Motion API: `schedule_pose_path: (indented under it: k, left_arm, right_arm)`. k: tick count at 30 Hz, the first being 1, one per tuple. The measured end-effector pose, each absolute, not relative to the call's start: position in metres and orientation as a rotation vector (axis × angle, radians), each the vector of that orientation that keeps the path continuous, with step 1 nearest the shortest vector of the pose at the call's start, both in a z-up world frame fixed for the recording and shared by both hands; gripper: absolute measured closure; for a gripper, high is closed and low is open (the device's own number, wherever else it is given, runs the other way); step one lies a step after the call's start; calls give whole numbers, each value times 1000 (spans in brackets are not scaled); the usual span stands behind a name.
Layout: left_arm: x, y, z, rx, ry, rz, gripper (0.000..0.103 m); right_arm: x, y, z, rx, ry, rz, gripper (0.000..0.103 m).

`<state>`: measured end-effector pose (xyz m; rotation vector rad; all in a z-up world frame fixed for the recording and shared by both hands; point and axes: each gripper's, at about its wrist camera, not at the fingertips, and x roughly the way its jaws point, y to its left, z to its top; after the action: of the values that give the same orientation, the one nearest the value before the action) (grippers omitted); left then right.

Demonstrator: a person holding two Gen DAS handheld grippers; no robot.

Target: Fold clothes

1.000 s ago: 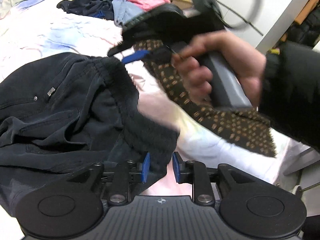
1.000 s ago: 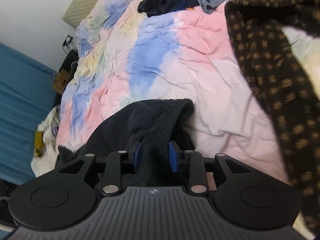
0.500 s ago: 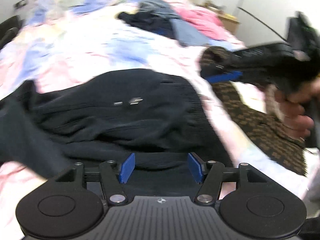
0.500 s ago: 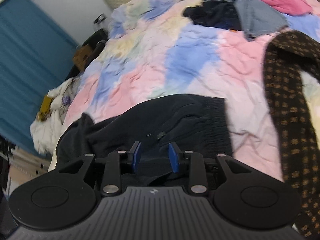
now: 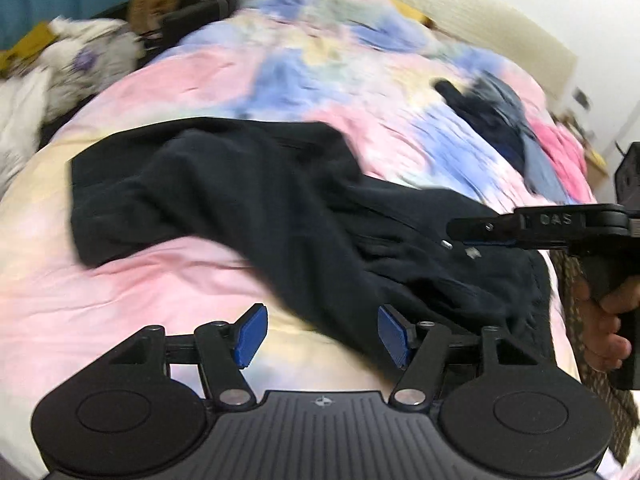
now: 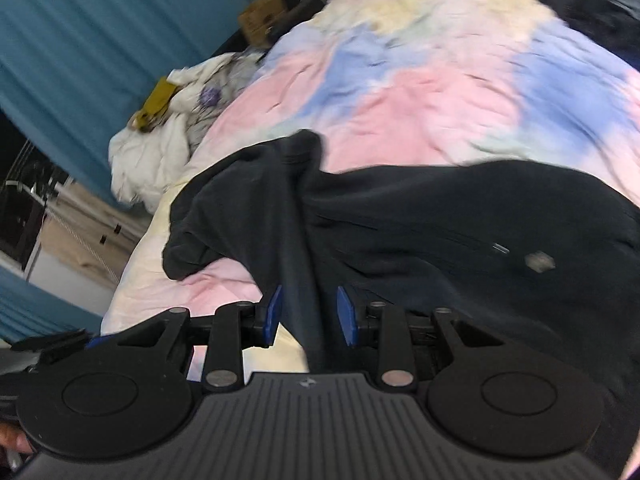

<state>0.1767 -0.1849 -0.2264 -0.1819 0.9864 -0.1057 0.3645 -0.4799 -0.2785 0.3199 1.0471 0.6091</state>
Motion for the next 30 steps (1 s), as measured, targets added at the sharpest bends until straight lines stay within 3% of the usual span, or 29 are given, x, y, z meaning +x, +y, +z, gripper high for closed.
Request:
schedule_pose_path:
  k: [7,11,18,21,22,23,30]
  left_arm:
    - [170,-73,-234,-307,990,1,36]
    - [170,-20,-248,-357,1008,39,36]
    - [177,45,-270,-364,1045,87,36]
    - [183,65,-268,-376,1044,80,36]
    - [186,72,-267,-385,1043,75,36]
    - [190,75,-266,-400,1039,64,37]
    - [218,87,-251,-491,977,36,37]
  right_arm:
    - [424,-379,-285,169,1066,656,61]
    - [466,-338,-304,128,1074,591,42]
    - [524,-311,-363,164,1187,439,42]
    - [526,-304,-375,196,1238,440,67]
    - [524,-302,-378,205,1253,445,88]
    - [518,-298,-374,204,1249,458,94]
    - [452,-268,-313,163,1165,616,98]
